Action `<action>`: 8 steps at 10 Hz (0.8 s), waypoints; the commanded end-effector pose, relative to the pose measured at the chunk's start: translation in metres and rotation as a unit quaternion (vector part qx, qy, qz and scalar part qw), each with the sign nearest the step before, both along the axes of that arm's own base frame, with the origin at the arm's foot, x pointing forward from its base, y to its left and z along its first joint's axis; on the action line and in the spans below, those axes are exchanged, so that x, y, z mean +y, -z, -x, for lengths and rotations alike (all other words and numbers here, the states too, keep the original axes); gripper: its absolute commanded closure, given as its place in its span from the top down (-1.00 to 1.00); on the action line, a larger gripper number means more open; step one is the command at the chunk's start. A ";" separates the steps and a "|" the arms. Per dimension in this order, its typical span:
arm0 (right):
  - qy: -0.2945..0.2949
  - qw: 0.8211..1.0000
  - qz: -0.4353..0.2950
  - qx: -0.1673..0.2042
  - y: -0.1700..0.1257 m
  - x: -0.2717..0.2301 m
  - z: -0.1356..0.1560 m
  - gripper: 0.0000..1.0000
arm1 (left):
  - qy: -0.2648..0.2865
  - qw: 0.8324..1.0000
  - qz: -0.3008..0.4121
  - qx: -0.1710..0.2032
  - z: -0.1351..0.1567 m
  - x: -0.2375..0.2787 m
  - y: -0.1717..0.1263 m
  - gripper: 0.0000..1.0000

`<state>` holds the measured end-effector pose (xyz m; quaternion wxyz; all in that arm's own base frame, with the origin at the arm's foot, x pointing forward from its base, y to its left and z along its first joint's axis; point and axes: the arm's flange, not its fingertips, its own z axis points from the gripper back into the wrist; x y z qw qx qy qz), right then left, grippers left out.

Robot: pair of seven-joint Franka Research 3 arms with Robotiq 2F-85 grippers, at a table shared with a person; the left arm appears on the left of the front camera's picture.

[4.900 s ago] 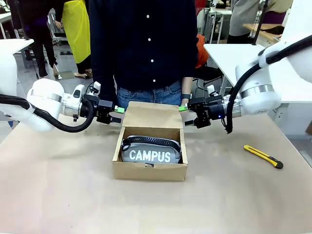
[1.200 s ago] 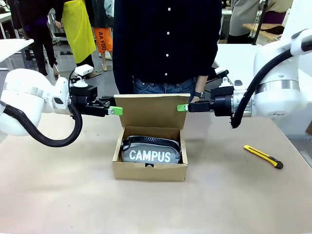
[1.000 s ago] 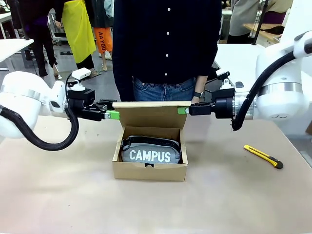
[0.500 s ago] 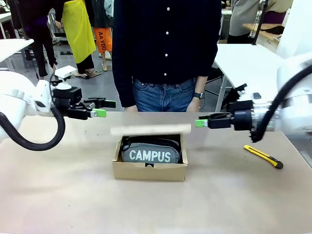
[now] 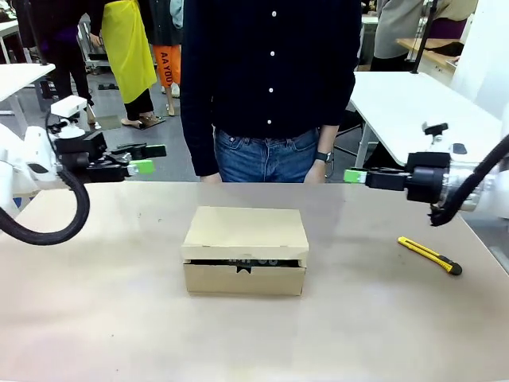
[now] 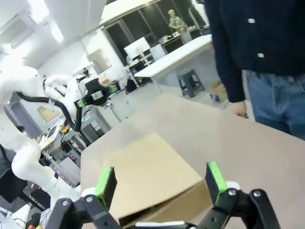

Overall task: Pack the items into the box.
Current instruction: Close the Mailer Box.

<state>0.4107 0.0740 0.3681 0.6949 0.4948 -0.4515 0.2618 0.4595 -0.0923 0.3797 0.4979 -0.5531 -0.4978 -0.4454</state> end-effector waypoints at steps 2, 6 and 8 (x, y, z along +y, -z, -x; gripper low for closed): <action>-0.077 0.995 0.042 -0.048 0.010 0.068 -0.020 1.00 | 0.002 0.999 -0.042 -0.025 -0.017 -0.063 0.032 1.00; -0.196 0.972 0.108 -0.067 0.047 0.120 -0.031 1.00 | 0.119 0.984 -0.130 -0.023 -0.012 -0.096 0.075 1.00; -0.227 0.959 0.158 -0.062 0.071 0.133 -0.031 1.00 | 0.163 0.976 -0.137 -0.044 -0.007 -0.100 0.084 1.00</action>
